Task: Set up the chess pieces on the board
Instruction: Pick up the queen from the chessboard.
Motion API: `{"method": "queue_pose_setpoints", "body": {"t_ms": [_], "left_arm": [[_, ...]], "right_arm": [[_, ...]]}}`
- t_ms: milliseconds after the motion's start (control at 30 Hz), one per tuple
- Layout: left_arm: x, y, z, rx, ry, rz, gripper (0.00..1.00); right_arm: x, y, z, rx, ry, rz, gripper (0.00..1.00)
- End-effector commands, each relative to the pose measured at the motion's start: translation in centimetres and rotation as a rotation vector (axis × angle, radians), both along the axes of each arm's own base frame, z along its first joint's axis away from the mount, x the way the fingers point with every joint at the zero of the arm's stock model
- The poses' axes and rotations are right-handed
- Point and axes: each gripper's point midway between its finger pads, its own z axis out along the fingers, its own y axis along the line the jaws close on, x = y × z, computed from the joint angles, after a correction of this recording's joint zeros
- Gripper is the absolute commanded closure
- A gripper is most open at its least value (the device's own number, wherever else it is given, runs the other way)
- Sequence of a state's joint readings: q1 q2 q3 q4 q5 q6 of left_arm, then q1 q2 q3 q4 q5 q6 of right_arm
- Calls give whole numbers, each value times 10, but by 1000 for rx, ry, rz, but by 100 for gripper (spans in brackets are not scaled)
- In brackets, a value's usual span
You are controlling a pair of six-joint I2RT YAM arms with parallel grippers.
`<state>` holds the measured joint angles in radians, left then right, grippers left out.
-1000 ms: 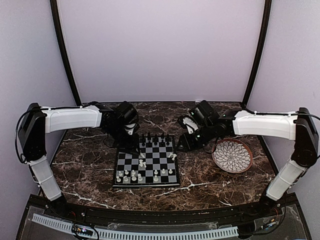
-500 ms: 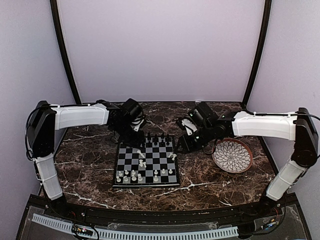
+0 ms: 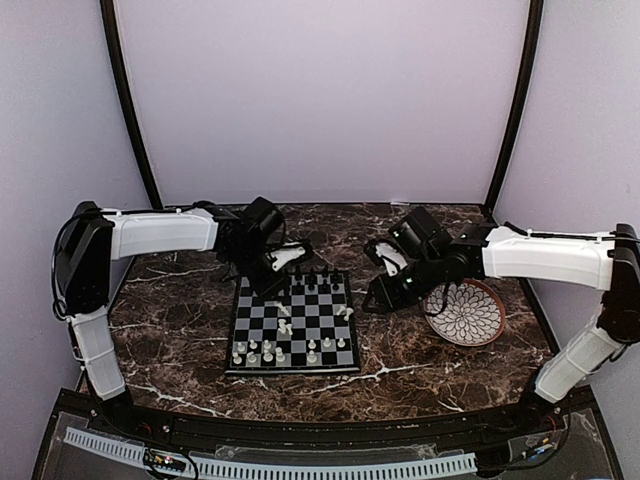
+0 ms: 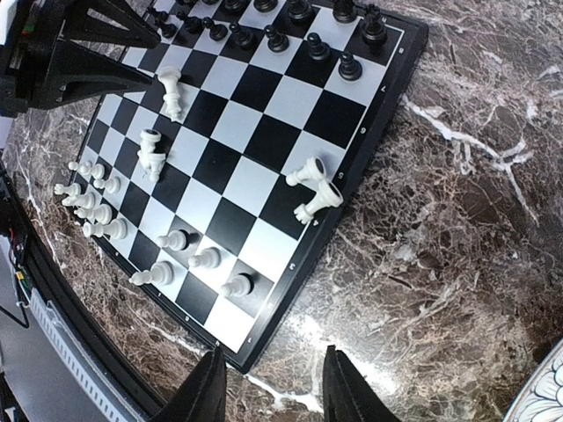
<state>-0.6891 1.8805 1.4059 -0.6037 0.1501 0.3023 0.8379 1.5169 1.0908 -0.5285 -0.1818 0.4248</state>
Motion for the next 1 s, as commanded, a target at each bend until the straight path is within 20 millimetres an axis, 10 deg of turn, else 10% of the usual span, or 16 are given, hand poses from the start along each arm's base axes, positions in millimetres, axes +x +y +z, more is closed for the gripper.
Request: {"method": "queue_pose_setpoints", "body": {"t_ms": [0,967], "left_arm": [[5,-2,-4,24,-43,-120,62],[-19,16,-21,-7,130,-41,52]], "right_arm": [[-10,-7,-1,-6,15,-2,61],[-11,-2,-9,14,38,-6,62]]}}
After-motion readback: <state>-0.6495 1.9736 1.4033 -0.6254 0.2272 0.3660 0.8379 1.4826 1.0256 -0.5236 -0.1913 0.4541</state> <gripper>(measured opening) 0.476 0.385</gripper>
